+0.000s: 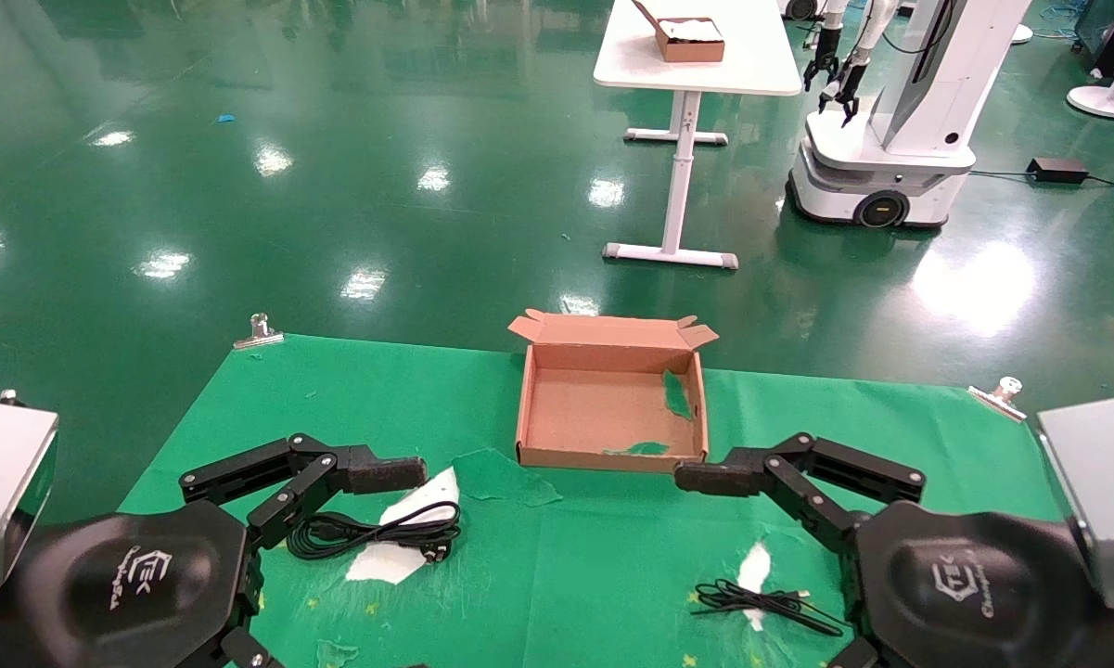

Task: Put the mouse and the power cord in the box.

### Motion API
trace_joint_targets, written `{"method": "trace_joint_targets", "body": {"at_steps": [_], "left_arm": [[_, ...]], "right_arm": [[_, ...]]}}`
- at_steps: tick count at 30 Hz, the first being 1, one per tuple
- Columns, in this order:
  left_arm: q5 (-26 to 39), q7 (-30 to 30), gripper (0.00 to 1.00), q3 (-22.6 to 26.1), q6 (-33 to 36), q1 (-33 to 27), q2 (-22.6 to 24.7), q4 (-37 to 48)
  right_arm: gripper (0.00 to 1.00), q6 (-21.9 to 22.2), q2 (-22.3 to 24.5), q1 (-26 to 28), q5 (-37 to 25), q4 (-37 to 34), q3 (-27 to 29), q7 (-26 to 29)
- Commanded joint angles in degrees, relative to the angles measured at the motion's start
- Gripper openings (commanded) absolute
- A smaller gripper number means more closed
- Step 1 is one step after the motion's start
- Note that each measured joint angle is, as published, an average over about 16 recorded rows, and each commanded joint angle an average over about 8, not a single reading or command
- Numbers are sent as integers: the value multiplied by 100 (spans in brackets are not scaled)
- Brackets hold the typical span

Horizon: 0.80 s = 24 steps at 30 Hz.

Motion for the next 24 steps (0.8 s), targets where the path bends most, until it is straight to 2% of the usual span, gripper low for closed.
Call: {"method": "trace_joint_targets", "body": {"at_steps": [1,24], "left_arm": [[0,0,100,0,0,0,0,0],[0,0,100,0,0,0,0,0]], "right_arm": [[100,0,0,0,0,0,0,0],[100,0,0,0,0,0,0,0]]}}
